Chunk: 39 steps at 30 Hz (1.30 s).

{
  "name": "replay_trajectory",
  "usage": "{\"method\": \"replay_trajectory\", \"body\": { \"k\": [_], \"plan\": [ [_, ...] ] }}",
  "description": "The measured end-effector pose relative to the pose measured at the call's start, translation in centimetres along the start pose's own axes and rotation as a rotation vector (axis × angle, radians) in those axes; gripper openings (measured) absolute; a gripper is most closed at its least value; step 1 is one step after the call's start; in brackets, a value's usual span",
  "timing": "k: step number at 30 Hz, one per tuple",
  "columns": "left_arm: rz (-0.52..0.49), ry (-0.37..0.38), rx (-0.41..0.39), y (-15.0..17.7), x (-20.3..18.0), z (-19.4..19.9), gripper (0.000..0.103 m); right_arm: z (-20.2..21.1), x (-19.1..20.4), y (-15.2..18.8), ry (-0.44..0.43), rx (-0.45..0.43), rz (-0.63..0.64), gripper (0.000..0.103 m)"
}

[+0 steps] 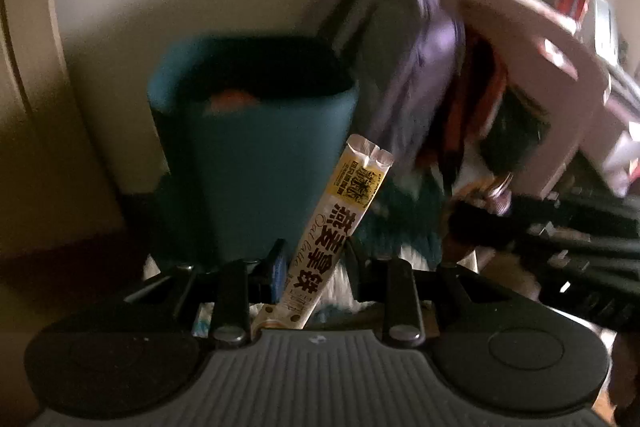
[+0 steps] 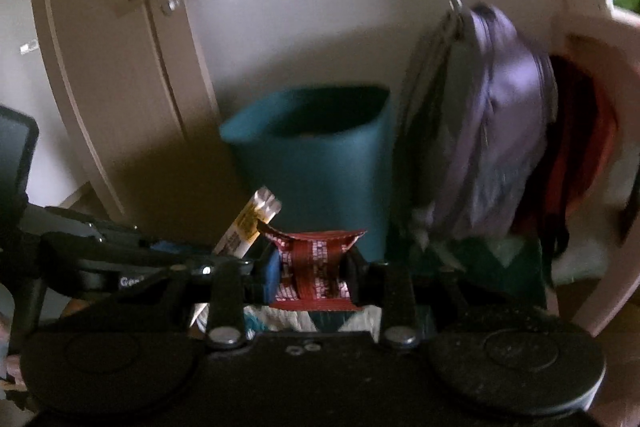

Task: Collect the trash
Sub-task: 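Carry the snack stick and candy wrapper with both grippers over the wastebasket, then open both grippers to drop the snack stick and wrapper into the wastebasket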

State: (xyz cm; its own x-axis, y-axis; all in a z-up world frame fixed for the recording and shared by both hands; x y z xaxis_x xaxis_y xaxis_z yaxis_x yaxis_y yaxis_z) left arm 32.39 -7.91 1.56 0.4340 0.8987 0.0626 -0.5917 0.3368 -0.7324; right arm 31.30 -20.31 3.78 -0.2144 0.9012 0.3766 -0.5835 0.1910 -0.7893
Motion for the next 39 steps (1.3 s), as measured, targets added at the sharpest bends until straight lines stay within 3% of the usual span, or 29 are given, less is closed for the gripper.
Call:
{"method": "replay_trajectory", "body": {
  "k": [8,15,19,26,36,38,39],
  "plan": [
    [0.091,-0.056,-0.074,-10.5,4.6,-0.6,0.029,-3.4,1.4,-9.1,-0.011,-0.069,0.023,0.031],
    [0.100,-0.114,-0.068,-16.0,8.1,-5.5,0.029,-9.4,0.9,-12.9,0.015,-0.069,0.063,0.031],
    [0.097,-0.130,-0.013,-16.0,9.3,-10.0,0.029,-13.8,0.1,-12.5,0.043,-0.014,0.082,0.031],
    [0.103,-0.136,0.129,-13.3,11.0,-16.5,0.029,-17.9,0.0,-10.2,0.078,0.084,0.127,0.031],
    [0.126,-0.104,0.233,-10.6,12.1,-20.0,0.031,-20.0,-0.4,-8.8,0.098,0.159,0.171,0.034],
    [0.118,-0.091,0.232,-10.4,11.9,-20.0,0.036,-20.1,-0.3,-8.6,0.094,0.167,0.185,0.038],
    [0.115,-0.087,0.229,-10.4,11.8,-19.9,0.045,-19.9,-0.2,-8.6,0.094,0.167,0.191,0.044]
  ]
}}
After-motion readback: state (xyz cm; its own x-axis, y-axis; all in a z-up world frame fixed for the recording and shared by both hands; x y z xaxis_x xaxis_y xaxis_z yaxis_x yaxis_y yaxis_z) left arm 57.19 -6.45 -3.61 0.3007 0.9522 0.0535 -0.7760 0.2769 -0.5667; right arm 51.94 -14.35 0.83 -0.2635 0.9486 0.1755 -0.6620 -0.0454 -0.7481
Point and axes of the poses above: each gripper's, at about its wrist camera, not at the fingertips, and z roughly against the way its jaws point, x to its left, y to its underside, the point moved 8 cm from there along -z, roughly the way its jaws point, and after that the axes turned 14 degrees about -z, right-handed, at the moved point
